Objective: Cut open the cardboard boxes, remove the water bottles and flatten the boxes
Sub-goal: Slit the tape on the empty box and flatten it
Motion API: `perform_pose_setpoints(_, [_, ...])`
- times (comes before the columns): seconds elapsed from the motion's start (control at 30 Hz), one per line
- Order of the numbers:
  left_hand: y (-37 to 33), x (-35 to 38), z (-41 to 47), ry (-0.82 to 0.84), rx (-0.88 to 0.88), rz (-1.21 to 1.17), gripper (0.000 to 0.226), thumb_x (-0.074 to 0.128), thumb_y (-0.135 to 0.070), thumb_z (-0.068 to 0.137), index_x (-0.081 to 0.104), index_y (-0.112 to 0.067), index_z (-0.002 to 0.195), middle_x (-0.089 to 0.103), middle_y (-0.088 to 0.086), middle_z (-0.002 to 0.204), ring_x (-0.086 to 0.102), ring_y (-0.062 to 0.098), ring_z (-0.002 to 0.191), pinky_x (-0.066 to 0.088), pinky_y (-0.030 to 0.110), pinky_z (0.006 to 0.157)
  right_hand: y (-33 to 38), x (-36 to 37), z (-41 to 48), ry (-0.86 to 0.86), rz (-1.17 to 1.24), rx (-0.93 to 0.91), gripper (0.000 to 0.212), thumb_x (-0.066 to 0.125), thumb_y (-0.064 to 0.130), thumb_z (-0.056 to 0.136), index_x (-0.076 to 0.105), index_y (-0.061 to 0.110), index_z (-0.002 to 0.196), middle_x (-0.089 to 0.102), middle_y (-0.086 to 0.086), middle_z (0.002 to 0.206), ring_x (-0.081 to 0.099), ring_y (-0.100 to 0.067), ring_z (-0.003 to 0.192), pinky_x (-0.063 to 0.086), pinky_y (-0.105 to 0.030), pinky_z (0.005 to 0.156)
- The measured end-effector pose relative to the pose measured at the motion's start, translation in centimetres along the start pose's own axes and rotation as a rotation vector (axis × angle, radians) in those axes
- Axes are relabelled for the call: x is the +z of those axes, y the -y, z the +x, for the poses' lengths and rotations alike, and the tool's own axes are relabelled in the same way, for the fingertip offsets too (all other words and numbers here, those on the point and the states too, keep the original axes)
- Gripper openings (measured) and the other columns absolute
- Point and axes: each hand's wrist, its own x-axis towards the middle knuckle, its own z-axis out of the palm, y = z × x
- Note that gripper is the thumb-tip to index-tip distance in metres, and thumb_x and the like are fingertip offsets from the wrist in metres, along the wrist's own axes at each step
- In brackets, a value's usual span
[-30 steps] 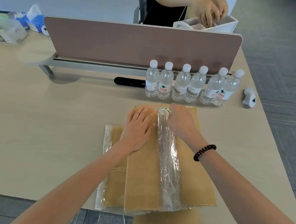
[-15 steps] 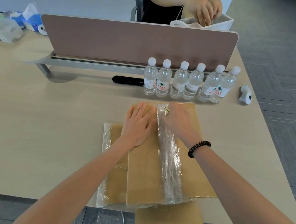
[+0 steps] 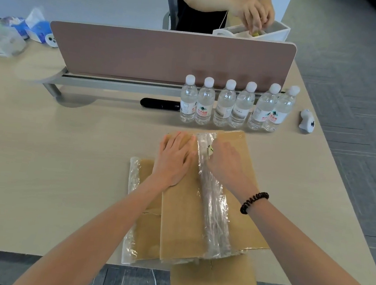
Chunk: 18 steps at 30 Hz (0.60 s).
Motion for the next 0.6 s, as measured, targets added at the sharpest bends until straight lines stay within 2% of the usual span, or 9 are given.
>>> perform_pose_setpoints(0.07, [-0.1, 0.0, 0.0, -0.018, 0.005, 0.014, 0.056, 0.018, -0.045, 0.102, 0.04, -0.023, 0.149, 0.039, 0.006, 0.152, 0.027, 0.021, 0.145, 0.005, 0.037, 0.116, 0.0, -0.1, -0.1, 0.011, -0.011, -0.009, 0.004, 0.047, 0.017, 0.092, 0.045, 0.015, 0.09, 0.036, 0.003, 0.071, 0.043, -0.019, 0.062, 0.041, -0.031, 0.059])
perform_pose_setpoints(0.13, [0.0, -0.1, 0.1, -0.013, 0.003, 0.003, 0.056, 0.018, -0.045, 0.102, 0.04, -0.023, 0.149, 0.039, 0.005, 0.152, 0.026, 0.02, 0.144, 0.007, 0.037, 0.116, 0.3, 0.1, -0.4, -0.031, -0.004, 0.013, 0.012, 0.049, 0.022, 0.094, 0.042, 0.017, 0.086, 0.032, 0.007, 0.067, 0.045, -0.018, 0.059, 0.036, -0.029, 0.054])
perform_pose_setpoints(0.23, [0.0, -0.1, 0.1, -0.001, -0.006, 0.002, 0.057, 0.016, -0.045, 0.101, 0.037, -0.025, 0.15, 0.035, 0.003, 0.154, 0.022, 0.019, 0.146, 0.007, 0.038, 0.118, 0.7, 0.2, -1.4, 0.001, 0.036, 0.036, 0.009, 0.048, 0.02, 0.095, 0.043, 0.014, 0.091, 0.033, 0.007, 0.069, 0.042, -0.019, 0.064, 0.033, -0.03, 0.06])
perform_pose_setpoints(0.33, [0.0, 0.0, 0.1, 0.02, -0.019, -0.011, 0.058, 0.015, -0.046, 0.101, 0.034, -0.025, 0.152, 0.032, 0.003, 0.156, 0.019, 0.018, 0.147, 0.008, 0.04, 0.119, 0.2, -0.1, -2.3, 0.007, 0.025, 0.026, 0.015, 0.046, 0.014, 0.094, 0.049, 0.008, 0.108, 0.039, 0.0, 0.081, 0.04, -0.022, 0.07, 0.033, -0.031, 0.065])
perform_pose_setpoints(0.47, [0.0, 0.0, 0.2, 0.031, -0.017, -0.004, 0.058, 0.014, -0.046, 0.102, 0.032, -0.026, 0.152, 0.031, 0.003, 0.156, 0.018, 0.018, 0.147, 0.005, 0.038, 0.118, 0.4, -0.7, -2.8, 0.008, 0.073, 0.02, 0.019, 0.045, 0.01, 0.091, 0.048, 0.007, 0.109, 0.04, -0.002, 0.081, 0.047, -0.022, 0.074, 0.034, -0.032, 0.066])
perform_pose_setpoints(0.53, [0.0, 0.0, 0.1, 0.027, -0.017, 0.004, 0.058, 0.014, -0.046, 0.101, 0.032, -0.026, 0.152, 0.031, 0.002, 0.156, 0.017, 0.017, 0.147, 0.004, 0.038, 0.118, 0.5, -0.8, -3.8, 0.032, 0.096, 0.021, 0.022, 0.045, 0.011, 0.091, 0.049, 0.005, 0.112, 0.04, -0.001, 0.081, 0.043, -0.021, 0.07, 0.033, -0.032, 0.067])
perform_pose_setpoints(0.6, [0.0, 0.0, 0.2, 0.03, -0.017, -0.004, 0.058, 0.014, -0.046, 0.101, 0.032, -0.026, 0.152, 0.031, 0.002, 0.156, 0.018, 0.017, 0.147, 0.005, 0.039, 0.119, 0.4, -0.9, -4.9, 0.064, 0.131, 0.022, 0.027, 0.046, 0.012, 0.091, 0.05, 0.006, 0.117, 0.045, -0.005, 0.086, 0.045, -0.025, 0.077, 0.037, -0.033, 0.07])
